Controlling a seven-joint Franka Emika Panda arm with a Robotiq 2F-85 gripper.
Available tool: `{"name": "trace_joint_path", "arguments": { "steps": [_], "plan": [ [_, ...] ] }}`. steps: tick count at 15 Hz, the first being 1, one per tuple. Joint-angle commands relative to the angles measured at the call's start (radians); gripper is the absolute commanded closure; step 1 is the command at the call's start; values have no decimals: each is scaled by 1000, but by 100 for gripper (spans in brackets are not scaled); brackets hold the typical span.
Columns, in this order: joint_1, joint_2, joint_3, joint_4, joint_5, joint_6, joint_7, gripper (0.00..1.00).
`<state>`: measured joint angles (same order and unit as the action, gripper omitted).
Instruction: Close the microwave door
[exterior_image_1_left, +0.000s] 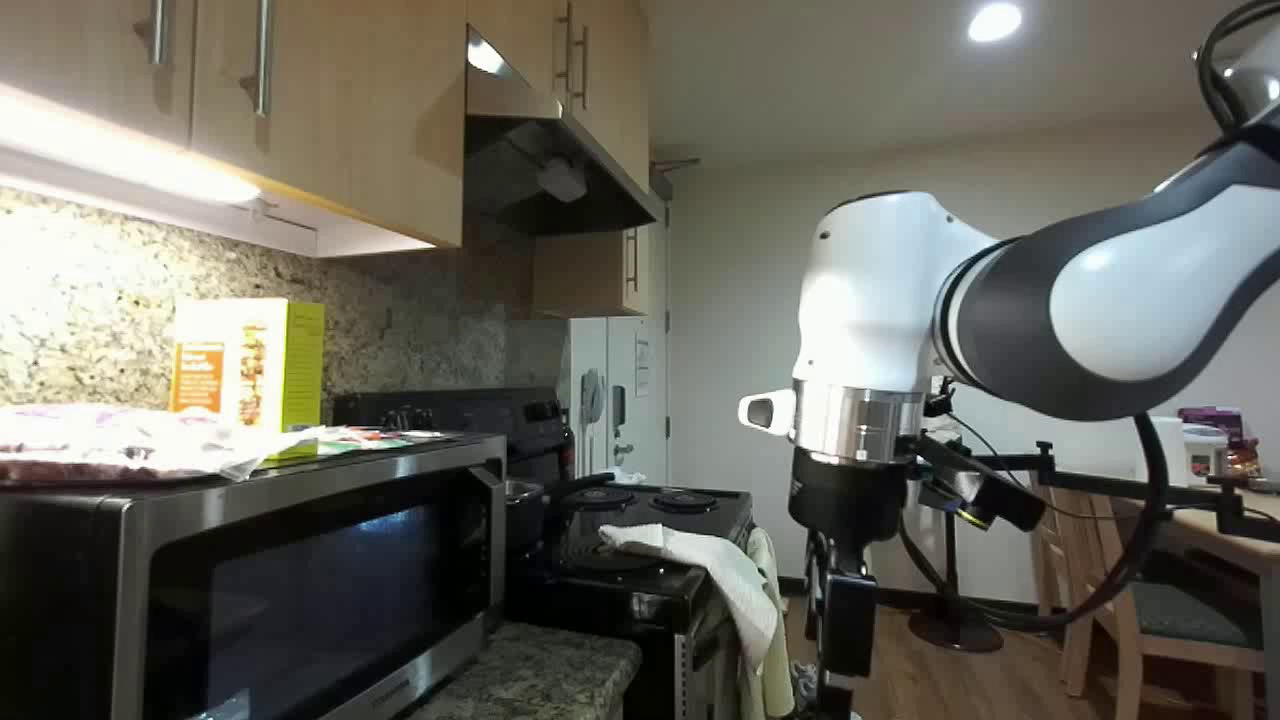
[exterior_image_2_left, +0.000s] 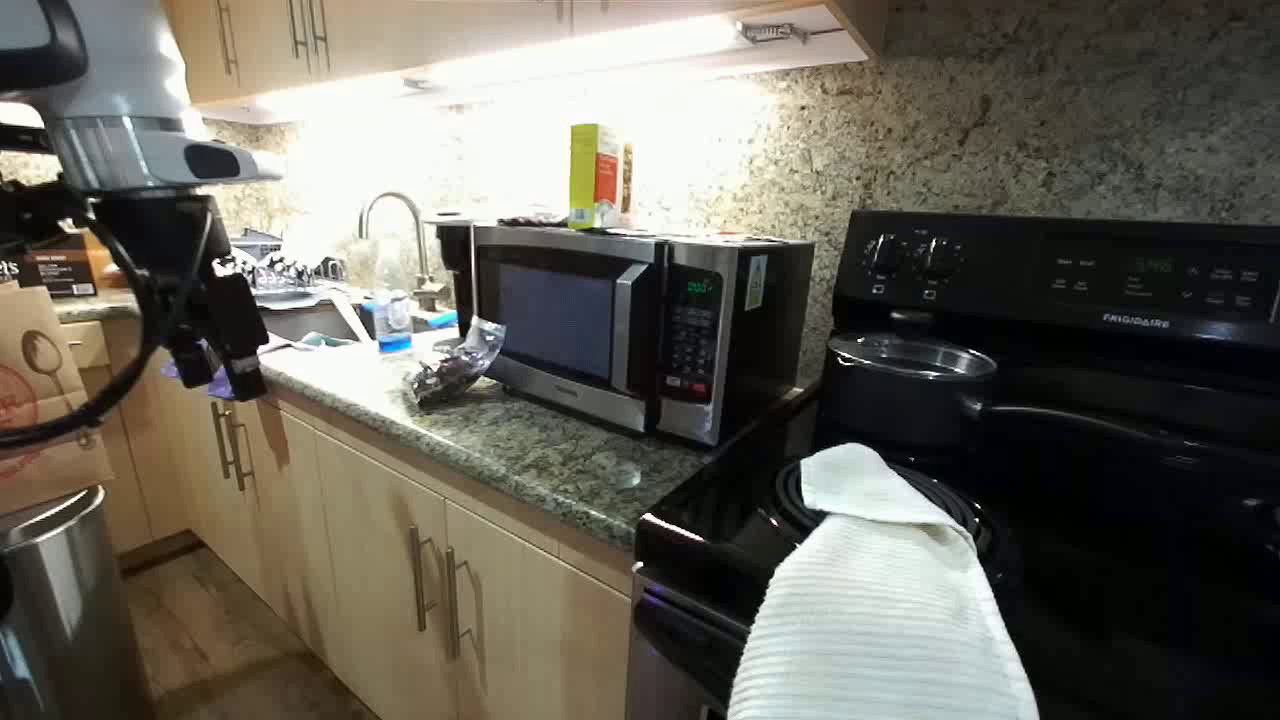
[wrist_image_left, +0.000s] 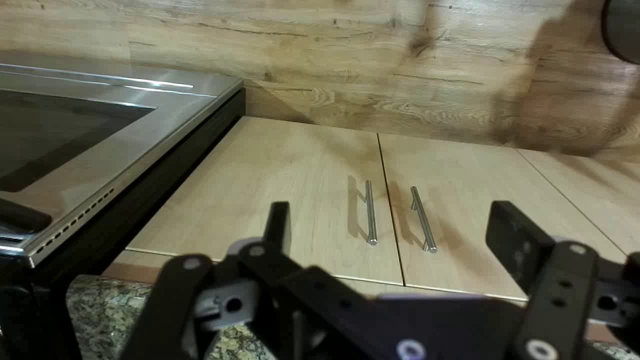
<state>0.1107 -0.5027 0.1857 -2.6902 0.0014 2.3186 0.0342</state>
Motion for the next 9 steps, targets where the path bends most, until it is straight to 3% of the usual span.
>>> {"name": "trace_joint_path", "arguments": {
  "steps": [1,5,9],
  "plan": [
    [14,1,-14,1,-10,-2,7,0],
    [-20,67,-14,26,-58,102,15,0],
    [-73,171,-19,52,-143,309,24,0]
  ]
}}
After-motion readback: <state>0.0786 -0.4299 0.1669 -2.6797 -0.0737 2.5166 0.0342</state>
